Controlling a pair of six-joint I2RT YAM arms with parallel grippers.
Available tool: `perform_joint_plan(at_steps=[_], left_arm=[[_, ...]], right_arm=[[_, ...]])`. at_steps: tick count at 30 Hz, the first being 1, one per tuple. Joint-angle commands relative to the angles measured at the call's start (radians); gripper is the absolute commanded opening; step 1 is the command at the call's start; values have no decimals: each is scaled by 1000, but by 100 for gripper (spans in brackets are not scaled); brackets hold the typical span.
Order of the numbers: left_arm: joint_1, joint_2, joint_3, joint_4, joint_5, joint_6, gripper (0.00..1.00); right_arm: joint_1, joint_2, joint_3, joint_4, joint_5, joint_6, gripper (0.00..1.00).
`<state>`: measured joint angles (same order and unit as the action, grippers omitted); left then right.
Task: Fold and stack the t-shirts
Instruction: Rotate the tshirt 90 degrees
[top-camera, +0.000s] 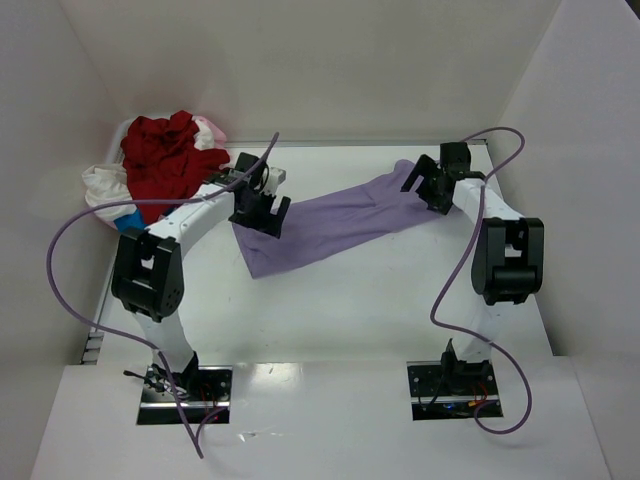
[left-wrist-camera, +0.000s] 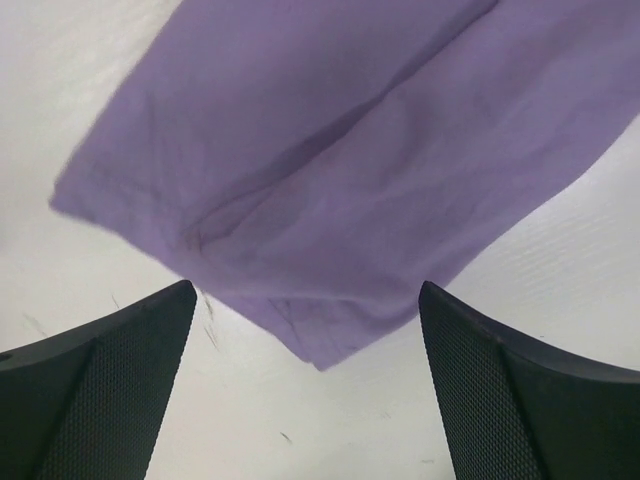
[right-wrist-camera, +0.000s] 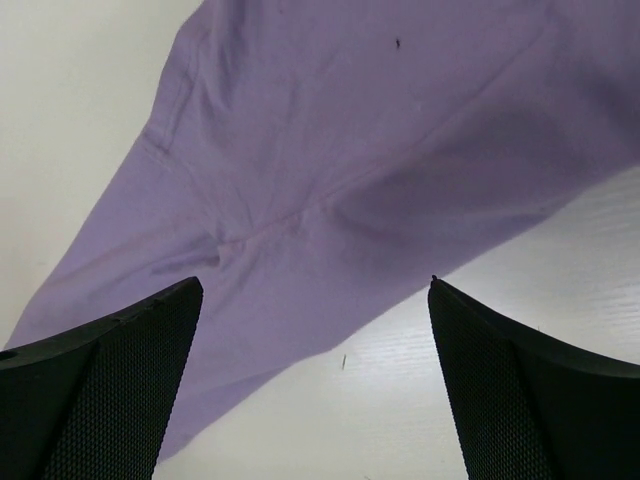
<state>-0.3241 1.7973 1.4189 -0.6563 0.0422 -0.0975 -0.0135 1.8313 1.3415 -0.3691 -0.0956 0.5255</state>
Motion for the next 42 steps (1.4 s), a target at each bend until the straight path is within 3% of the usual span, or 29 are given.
perform_joint_plan(at_steps=[1,4,9,19,30,37,42], left_arm=[[3,57,81,29,94,211,100],[-9,122,91,20,104,367,100],[-20,220,110,43,81,435,100],[-20,330,100,4,172,507,100],[-59,307,37,-66,347,395,100],[-96,263,-83,-86,493,227,100],[-107,216,-120,-66,458,76,100]], right_arm=[[14,49,91,-11,50,-12,99],[23,63,116,-22,50,-12,99],[23,63,116,-22,50,-12,99],[23,63,116,-22,50,-12,99],[23,45,125,-22,50,-30,99],[23,36,134,-22,59,-30,99],[23,16,125,-22,59,-30,99]])
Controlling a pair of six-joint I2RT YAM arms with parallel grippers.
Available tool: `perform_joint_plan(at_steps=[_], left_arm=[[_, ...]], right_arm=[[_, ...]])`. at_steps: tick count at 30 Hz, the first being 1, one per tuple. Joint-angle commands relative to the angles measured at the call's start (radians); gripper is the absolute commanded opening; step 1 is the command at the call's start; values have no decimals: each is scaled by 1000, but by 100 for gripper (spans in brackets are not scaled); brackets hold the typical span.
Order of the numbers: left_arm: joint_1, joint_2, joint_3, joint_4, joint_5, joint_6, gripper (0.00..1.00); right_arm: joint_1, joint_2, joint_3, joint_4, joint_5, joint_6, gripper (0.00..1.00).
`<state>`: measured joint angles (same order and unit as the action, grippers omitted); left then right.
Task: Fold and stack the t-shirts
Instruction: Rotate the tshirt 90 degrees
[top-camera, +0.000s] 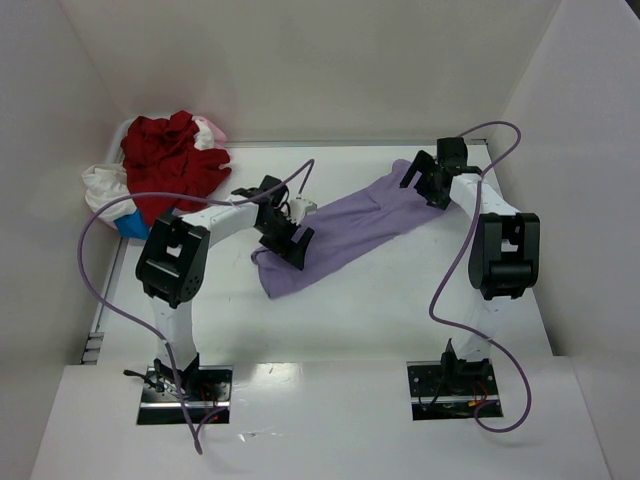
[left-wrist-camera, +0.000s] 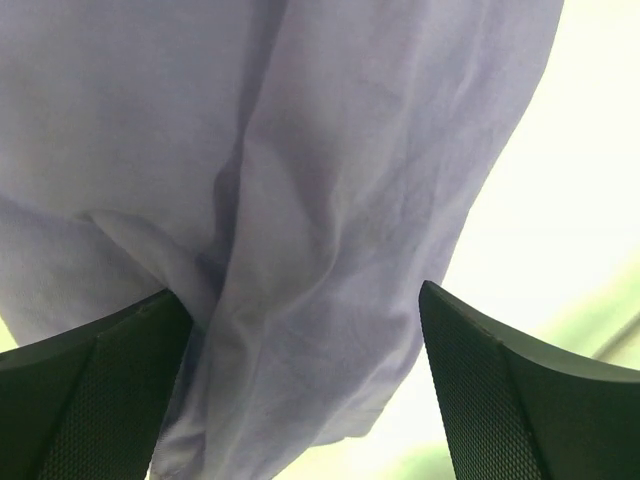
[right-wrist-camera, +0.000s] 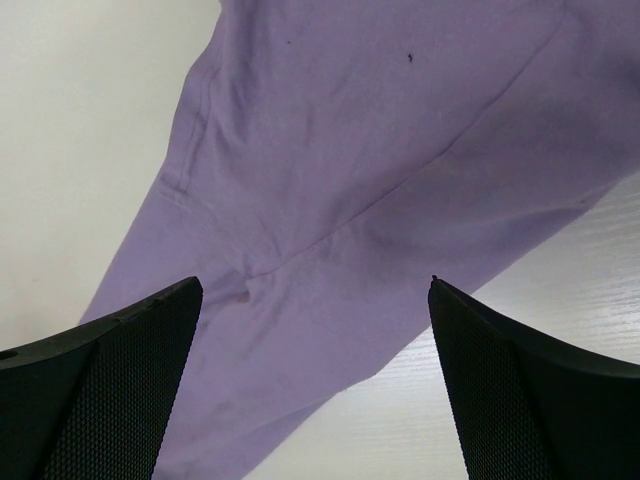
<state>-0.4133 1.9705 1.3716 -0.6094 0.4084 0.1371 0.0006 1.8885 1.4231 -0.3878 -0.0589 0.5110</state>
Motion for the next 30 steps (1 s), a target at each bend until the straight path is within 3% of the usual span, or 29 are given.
perform_joint_plan(at_steps=[1,7,16,22,30], left_arm=[[-27,28,-92,-113,73,-189,100],[-91,-47,-192,-113,11,-355,100],[-307,-170,-286,-132,-74,-586,100],[-430,-151,-249,-107,-25,-617,100],[-441,-159,-218,-84,-121,-617,100]], right_arm=[[9,-42,43,-3,22,-16,99],[9,-52,34,-3,22,-16,99],[9,1,34,6,-16,-34,99],[45,75,73,6,-5,-75,99],[128,188,141,-19,39,-75,99]])
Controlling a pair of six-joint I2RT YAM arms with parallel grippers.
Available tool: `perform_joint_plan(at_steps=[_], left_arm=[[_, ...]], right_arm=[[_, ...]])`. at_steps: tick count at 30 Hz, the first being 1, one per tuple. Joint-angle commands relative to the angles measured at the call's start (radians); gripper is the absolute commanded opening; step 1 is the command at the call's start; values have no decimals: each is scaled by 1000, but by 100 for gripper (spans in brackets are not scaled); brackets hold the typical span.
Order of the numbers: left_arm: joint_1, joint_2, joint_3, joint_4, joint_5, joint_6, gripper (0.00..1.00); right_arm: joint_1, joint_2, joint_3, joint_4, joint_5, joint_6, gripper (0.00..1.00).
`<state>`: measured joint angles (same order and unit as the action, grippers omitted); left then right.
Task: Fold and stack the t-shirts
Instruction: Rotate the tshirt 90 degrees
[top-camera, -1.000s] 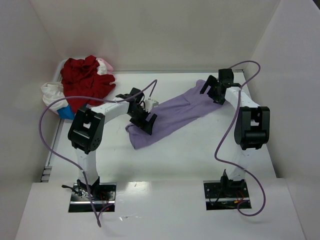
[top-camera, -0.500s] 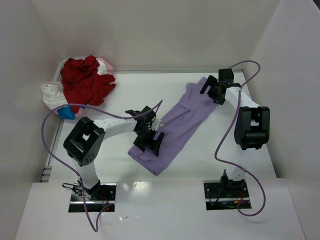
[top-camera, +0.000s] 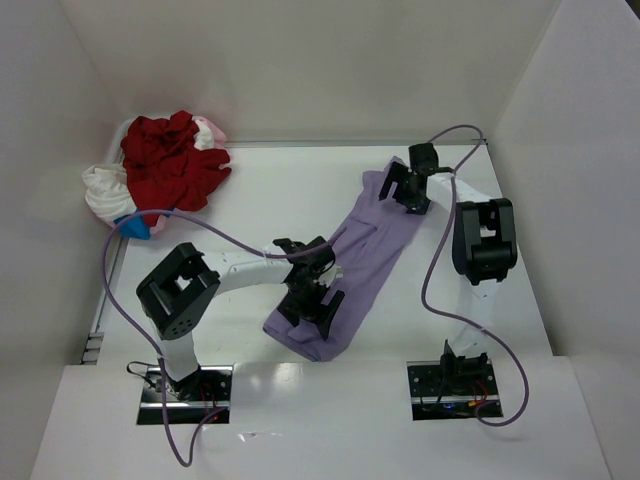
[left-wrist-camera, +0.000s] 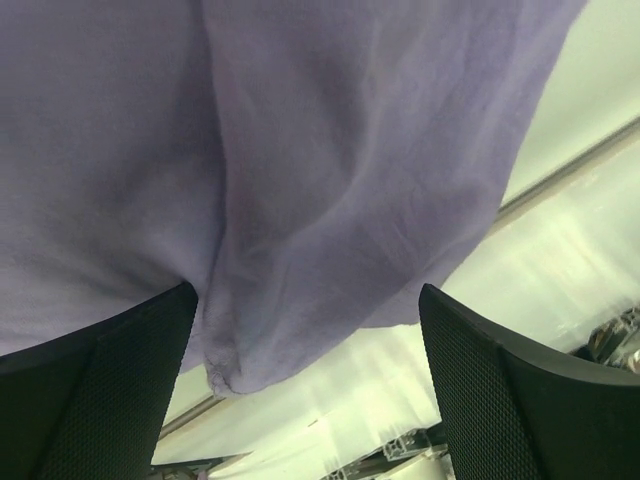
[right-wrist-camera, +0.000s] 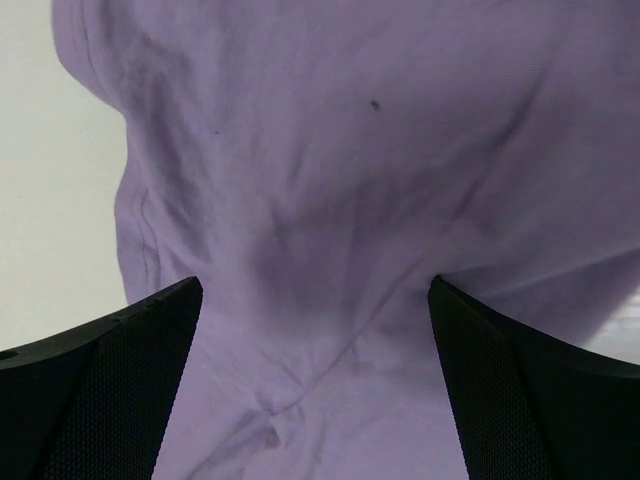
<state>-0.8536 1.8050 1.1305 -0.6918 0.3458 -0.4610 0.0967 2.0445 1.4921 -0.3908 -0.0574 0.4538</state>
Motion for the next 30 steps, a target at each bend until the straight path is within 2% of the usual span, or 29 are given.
perform_joint_plan(at_steps=[1,13,21,30], left_arm=[[8,-4,23,-2,-83,-19,100],[74,-24,89,-11,-143,47,100],[83,13,68,9,-65,99,100],[83,85,118,81,35,148,100]], right_arm=[[32,45,82,-16,48,-18,99],[70,242,290,-86,88,-18,99],[149,416,566,-141,47,-9,99],[233,535,782,-163,-38,9,99]])
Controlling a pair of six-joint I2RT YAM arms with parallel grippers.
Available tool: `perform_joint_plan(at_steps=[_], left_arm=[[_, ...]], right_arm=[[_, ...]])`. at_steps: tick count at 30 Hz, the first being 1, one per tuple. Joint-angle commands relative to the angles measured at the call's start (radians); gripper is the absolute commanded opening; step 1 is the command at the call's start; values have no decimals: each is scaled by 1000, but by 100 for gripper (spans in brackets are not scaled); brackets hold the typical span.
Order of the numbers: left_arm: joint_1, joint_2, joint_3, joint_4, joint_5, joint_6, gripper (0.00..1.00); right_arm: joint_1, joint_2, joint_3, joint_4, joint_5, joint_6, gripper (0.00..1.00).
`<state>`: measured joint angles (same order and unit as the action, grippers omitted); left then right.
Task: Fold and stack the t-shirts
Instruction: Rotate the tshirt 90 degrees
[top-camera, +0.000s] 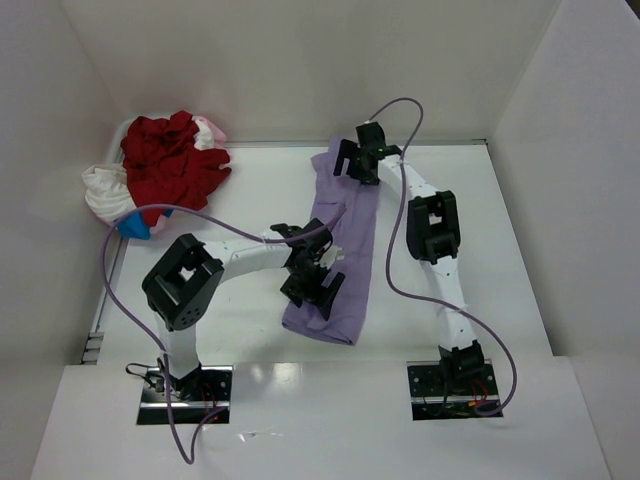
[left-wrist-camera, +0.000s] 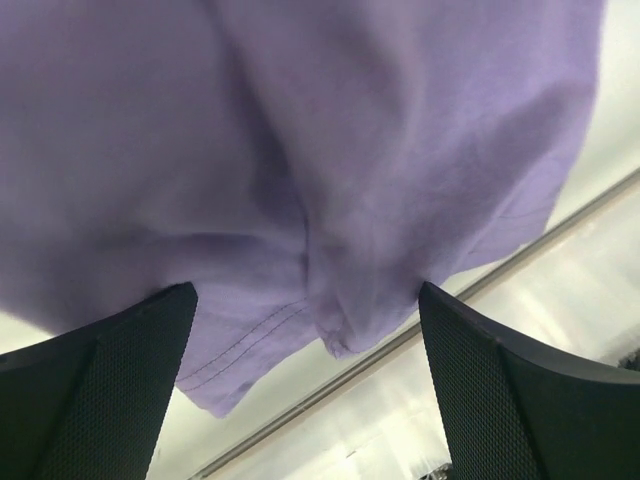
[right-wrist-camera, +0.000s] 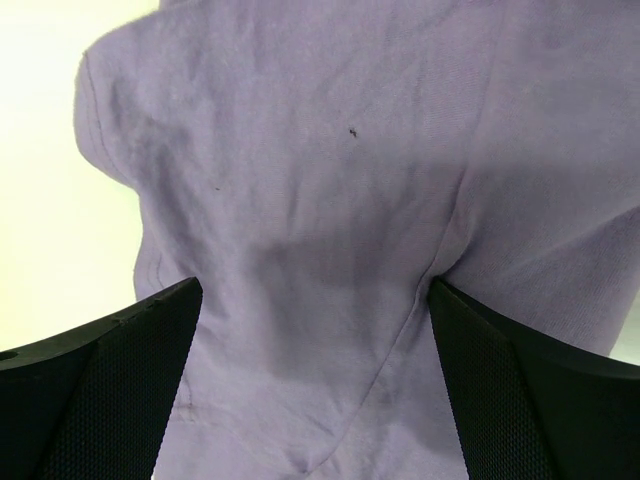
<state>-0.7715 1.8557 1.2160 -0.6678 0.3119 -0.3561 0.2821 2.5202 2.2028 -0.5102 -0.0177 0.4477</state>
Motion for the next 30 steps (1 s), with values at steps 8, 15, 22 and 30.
perform_joint_plan(at_steps=[8,15,22,30], left_arm=[[-8,-5,-33,76,99,14,100],[-8,-107,-145,45,147,-102,100],[-41,-148,-178,56,147,-147,100],[-41,-236,-52,-9,40,-138,100]], right_arm=[[92,124,161,-44,-140,55,99],[92,169,271,-106,-85,36,99],[92,204,385,-126,-91,8,99],[71,23,393,-145,-119,-12,99]])
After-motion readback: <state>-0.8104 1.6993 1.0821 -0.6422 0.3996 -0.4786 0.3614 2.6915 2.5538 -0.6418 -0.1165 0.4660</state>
